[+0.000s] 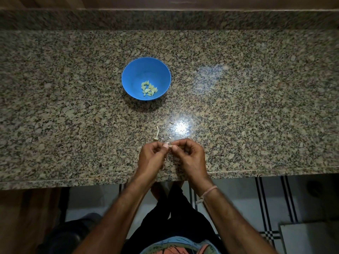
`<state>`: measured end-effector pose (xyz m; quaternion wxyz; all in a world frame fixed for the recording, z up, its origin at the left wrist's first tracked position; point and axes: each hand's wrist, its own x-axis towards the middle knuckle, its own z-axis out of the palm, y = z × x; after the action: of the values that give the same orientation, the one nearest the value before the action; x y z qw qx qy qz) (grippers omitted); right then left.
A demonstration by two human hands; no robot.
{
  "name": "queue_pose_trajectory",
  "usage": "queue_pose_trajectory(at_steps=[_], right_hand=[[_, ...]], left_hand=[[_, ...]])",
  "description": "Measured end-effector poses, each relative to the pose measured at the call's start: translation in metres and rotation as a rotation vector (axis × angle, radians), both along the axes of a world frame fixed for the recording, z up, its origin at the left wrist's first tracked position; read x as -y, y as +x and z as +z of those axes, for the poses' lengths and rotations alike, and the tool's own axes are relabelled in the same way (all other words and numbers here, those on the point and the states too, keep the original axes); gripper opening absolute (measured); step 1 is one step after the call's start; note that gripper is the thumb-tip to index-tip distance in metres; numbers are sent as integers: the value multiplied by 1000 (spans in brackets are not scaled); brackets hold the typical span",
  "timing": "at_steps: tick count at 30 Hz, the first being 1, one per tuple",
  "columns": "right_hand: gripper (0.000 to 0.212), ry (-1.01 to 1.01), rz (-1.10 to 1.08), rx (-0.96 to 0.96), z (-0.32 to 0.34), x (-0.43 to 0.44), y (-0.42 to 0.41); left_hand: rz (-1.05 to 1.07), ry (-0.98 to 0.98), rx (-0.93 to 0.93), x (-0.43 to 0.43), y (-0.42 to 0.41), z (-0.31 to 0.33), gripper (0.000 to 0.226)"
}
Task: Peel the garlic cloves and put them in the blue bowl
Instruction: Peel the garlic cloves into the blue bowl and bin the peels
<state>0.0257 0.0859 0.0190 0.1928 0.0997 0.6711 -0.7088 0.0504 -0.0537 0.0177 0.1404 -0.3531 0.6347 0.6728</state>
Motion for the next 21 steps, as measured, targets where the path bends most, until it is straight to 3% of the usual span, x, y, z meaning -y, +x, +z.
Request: queue_pose_trajectory(at_steps=[5,6,9,11,18,19,21], right_hand=[[11,-153,-45,110,3,0,1],[12,-162,-52,132,4,0,2],[12,-150,-55,189,6,1,5],[12,-100,-25,185,7,1,7],[23,55,100,84,5,0,8],[23,59,109,80,5,-1,7],[21,66,115,41,3,-3,7]], left_hand=[[85,229,56,0,-3,-1,13],[35,111,22,0,-1,1,15],[-228,-616,-218,-4,5,6,16],[-252,-768,-304,-7,5,10,11],[-285,-780,-355,-8,7,3,12],[-285,-744,-345,-7,7,2,14],[-226,-469,-215,-5,7,1,20]])
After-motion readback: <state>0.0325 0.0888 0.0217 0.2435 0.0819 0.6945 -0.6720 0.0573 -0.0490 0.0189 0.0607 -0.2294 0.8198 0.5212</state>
